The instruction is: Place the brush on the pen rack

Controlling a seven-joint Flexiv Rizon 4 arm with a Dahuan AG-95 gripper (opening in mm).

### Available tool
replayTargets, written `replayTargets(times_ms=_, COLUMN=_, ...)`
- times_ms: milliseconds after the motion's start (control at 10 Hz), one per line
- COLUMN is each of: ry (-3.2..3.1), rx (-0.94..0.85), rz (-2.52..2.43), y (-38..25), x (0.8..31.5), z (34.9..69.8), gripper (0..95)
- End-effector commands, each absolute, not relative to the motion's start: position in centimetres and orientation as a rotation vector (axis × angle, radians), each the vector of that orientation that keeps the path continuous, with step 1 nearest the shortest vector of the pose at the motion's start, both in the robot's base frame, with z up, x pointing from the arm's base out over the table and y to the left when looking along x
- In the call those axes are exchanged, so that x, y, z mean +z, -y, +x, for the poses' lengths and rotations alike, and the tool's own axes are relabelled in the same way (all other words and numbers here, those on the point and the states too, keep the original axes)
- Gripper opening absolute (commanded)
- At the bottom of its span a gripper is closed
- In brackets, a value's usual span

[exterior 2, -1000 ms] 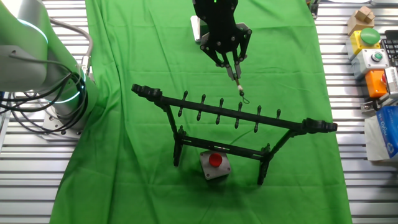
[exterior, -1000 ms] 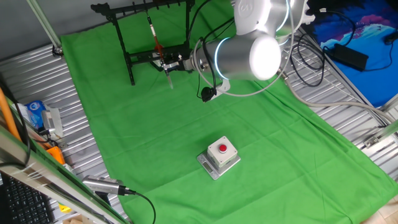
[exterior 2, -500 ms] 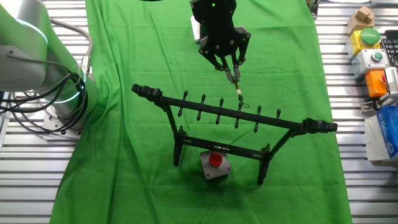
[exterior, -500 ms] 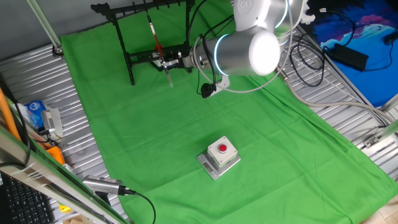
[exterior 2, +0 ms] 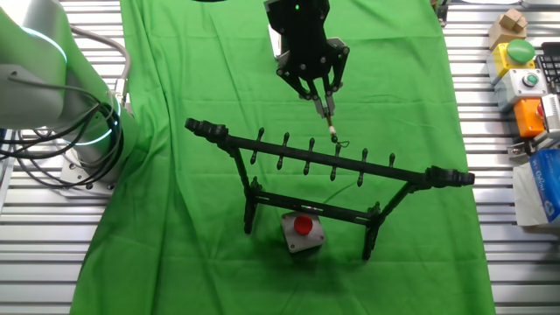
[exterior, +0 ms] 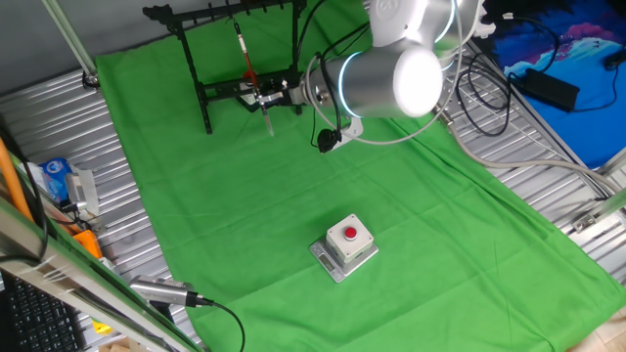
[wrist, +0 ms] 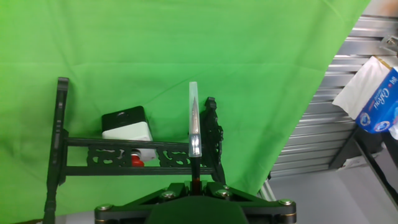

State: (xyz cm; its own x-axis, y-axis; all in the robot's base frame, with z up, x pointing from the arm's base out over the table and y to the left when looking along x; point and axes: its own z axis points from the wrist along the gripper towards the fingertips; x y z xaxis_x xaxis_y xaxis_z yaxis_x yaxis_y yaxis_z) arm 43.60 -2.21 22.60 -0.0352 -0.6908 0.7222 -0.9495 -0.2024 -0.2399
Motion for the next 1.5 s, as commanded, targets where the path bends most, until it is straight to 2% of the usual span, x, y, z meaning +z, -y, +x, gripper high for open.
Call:
replayTargets(times_ms=100, ry=1.729, rx=1.090, rz=1.920, y=2.2, x=22.7, z=43.6, gripper=0.0)
replayTargets(times_ms=1100, ry=1.751, rx=1.081, rz=1.908, y=1.3, x=23.0, z=44.7, gripper=0.0)
replayTargets(times_ms=1500, ry=1.850, rx=1.014, rz=1.907, y=1.1, x=23.0, z=44.8, gripper=0.0)
